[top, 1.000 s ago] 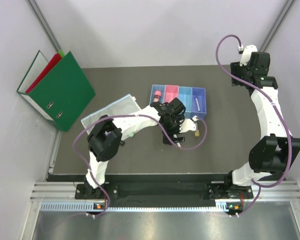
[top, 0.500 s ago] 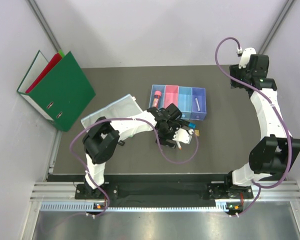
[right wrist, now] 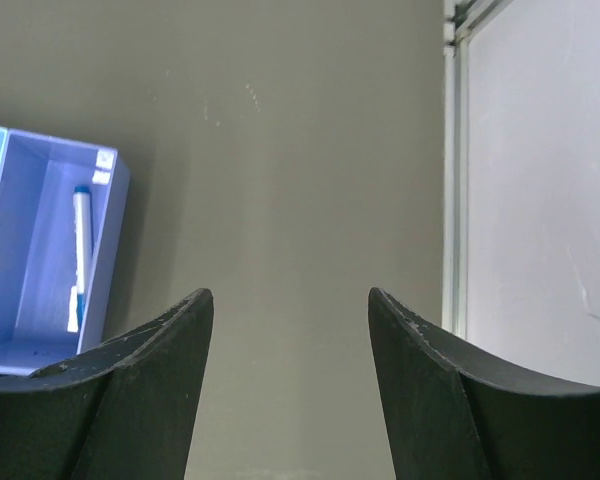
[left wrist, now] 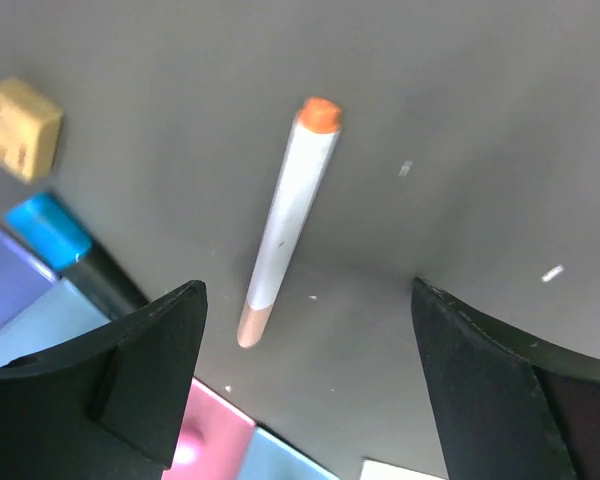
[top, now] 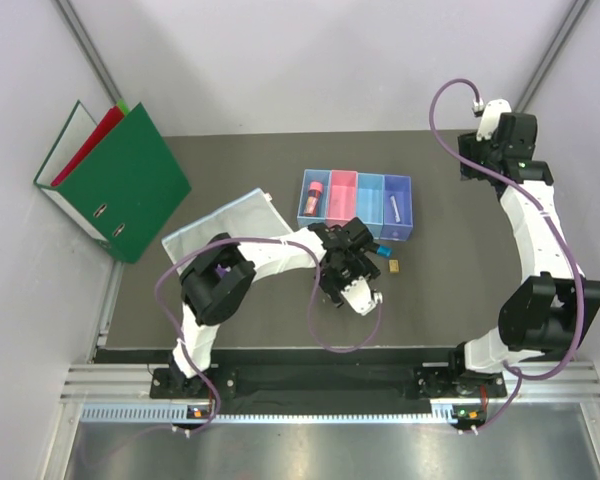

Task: Sort the stationery into containers
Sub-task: Pick up the pen from the center of the board.

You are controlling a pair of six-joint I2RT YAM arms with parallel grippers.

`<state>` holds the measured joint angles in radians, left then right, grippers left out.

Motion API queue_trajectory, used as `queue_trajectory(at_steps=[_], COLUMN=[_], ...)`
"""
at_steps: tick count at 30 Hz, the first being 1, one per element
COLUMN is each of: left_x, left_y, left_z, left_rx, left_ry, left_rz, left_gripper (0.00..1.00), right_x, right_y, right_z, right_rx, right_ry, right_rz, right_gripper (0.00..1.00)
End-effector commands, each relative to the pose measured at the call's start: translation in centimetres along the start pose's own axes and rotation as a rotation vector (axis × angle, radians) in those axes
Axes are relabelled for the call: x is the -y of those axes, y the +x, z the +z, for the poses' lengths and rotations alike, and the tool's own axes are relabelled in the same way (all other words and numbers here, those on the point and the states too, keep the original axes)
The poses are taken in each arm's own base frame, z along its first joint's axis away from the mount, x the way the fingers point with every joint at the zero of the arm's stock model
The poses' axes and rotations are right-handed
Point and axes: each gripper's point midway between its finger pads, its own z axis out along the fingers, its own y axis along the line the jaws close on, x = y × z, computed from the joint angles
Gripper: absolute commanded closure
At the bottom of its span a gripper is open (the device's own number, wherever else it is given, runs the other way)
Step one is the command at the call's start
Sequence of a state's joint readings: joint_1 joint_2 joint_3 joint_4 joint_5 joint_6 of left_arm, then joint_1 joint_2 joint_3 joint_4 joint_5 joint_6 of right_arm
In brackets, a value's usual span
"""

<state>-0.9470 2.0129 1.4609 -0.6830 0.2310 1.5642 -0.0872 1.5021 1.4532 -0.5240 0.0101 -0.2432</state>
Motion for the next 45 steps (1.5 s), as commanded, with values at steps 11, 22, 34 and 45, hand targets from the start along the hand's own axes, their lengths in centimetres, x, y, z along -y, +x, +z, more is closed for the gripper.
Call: queue_trajectory(at_steps=[11,22,34,45], left_x=[1.4,0.9,3.1,2.6], left_y=[1.0,0.6,-0.4,-1.1], left_z=[1.9,2.8,3.8,3.2], left_rx=[-0.002,0.001,0.003,-0.005], left_ry=[0.279,0.259,0.263,0.222], left_rz=[0.332,0.298,0.207,0.053], left_gripper=[0.13,0.26,0.80,1.00], right_x=[-0.8,-0.7,-0.7,-0.5], right_y=[-2.3,-2.6,-3.0,-3.1], right_z=[-2.2,-2.9,-3.4,-3.9], right_rx=[0.119,0.147,0.165,0.173], right_ry=[-0.045,-0.052,-0.057,-0.050], right_rz=[0.015,0.016,0.030,0.033], right_gripper=[0.36,0.36,0.36,0.36])
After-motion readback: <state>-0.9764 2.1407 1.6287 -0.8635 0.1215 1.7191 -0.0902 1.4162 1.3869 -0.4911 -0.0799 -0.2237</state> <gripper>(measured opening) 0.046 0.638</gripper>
